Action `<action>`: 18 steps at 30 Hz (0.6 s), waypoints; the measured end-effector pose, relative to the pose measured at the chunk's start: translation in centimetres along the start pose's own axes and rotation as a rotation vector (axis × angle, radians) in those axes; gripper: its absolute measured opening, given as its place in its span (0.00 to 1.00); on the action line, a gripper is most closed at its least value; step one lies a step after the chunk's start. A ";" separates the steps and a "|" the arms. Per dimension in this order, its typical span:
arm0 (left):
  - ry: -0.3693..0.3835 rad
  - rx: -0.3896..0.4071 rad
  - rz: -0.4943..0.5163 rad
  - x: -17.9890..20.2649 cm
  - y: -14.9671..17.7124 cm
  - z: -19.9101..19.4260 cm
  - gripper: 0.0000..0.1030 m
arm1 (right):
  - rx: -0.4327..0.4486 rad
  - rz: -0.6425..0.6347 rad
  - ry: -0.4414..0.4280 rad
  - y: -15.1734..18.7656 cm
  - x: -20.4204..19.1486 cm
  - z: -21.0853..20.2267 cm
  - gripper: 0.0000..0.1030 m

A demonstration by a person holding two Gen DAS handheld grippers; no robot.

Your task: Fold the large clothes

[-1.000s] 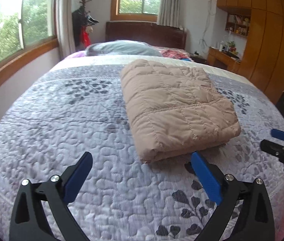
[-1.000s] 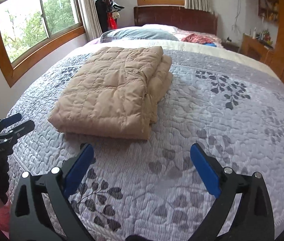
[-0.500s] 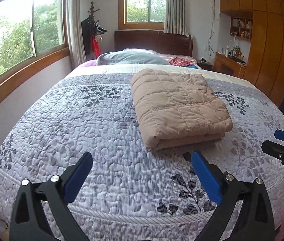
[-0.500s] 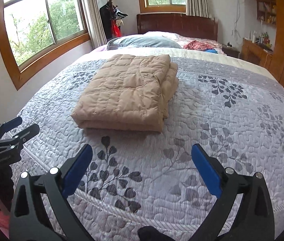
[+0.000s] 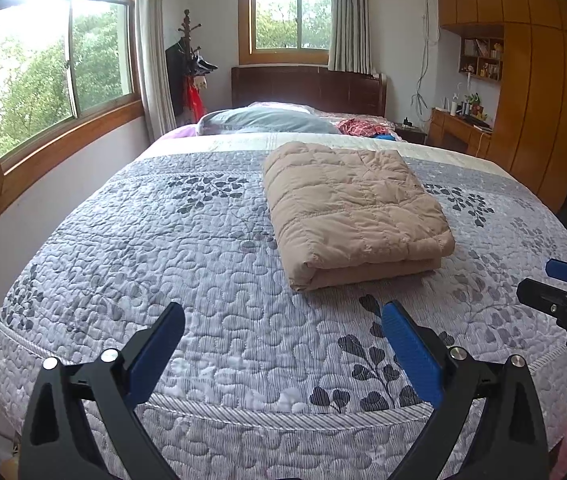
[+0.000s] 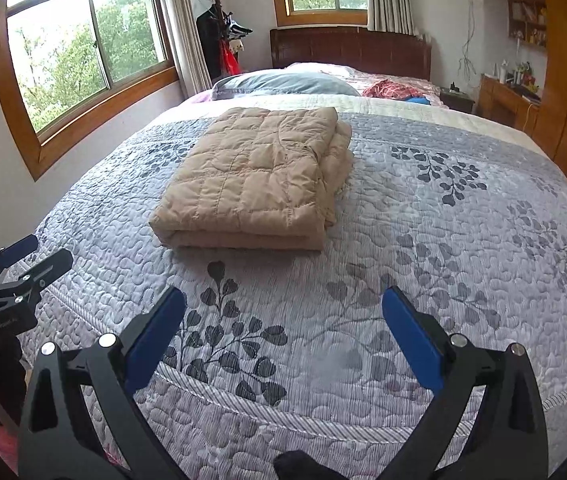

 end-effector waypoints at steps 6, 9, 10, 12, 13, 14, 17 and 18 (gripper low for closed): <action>0.002 -0.004 -0.005 -0.1 0.2 -0.1 0.96 | -0.010 0.007 -0.003 0.2 -0.1 0.3 0.96; 0.005 -0.010 -0.004 -0.1 0.2 0.1 0.96 | -0.012 0.003 -0.009 0.2 -0.3 0.4 0.96; 0.007 -0.011 -0.004 -0.1 0.2 0.1 0.96 | -0.013 0.000 -0.010 0.2 -0.4 0.4 0.96; 0.008 -0.013 -0.002 -0.1 0.2 0.2 0.96 | -0.015 -0.003 -0.010 0.2 -0.5 0.5 0.96; 0.009 -0.013 -0.001 -0.1 0.2 0.2 0.96 | -0.016 -0.004 -0.010 0.2 -0.5 0.5 0.96; 0.009 -0.014 -0.001 -0.1 0.2 0.2 0.96 | -0.018 -0.004 -0.009 0.2 -0.5 0.5 0.96; 0.011 -0.018 -0.001 -0.1 0.2 0.3 0.96 | -0.020 -0.003 -0.008 0.1 -0.5 0.6 0.96; 0.011 -0.019 -0.002 -0.1 0.2 0.4 0.96 | -0.020 -0.003 -0.008 0.1 -0.5 0.6 0.96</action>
Point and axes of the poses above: each gripper's, at about its wrist camera, not at the fingertips, and z roughly the way its jaws point, x to its right, y to its underside, the point moved 8 cm from there along z, roughly the way its jaws point, and after that the axes turned 9 degrees about -x, right-handed, at the moved point
